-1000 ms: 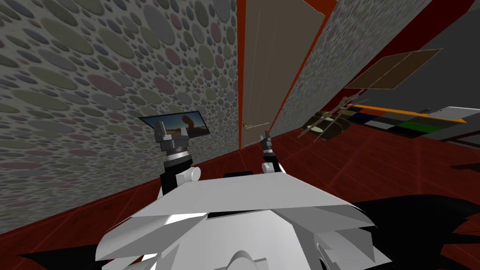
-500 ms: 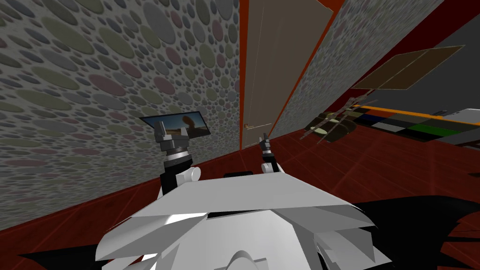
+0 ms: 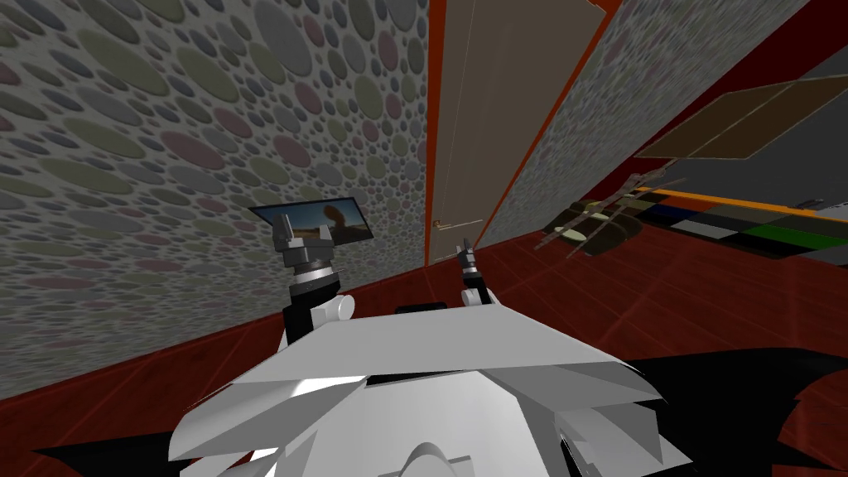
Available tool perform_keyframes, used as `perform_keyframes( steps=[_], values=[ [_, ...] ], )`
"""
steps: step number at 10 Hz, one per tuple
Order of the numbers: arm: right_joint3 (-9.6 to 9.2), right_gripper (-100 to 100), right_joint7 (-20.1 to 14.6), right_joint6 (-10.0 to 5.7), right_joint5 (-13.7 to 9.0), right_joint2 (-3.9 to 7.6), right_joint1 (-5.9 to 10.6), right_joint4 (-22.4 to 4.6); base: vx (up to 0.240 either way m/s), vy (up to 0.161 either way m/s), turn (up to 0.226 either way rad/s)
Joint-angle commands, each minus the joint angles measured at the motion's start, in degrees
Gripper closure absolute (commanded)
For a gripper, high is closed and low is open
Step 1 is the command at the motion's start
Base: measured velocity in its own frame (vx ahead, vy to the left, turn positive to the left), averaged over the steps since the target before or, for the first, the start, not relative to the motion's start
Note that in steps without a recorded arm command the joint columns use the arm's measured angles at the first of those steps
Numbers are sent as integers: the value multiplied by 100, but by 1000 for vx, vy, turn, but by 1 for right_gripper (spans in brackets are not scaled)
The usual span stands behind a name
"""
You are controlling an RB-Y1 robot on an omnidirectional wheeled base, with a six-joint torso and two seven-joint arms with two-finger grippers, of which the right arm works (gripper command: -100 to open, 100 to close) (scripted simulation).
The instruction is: Pull the door open
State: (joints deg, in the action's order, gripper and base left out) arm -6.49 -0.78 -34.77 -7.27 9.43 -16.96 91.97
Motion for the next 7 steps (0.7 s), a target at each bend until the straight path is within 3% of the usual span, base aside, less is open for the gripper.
perform_keyframes(
  steps=[1, 5, 7],
  values=[
    [-5, -100, -40, -49, -7, 22, 81, -199, 48, -19, 36],
    [-47, -100, -171, -215, -29, 129, 257, -729, 46, -12, 51],
    [-89, -100, -302, -382, -50, 235, 433, -1145, 64, -21, 90]
  ],
)
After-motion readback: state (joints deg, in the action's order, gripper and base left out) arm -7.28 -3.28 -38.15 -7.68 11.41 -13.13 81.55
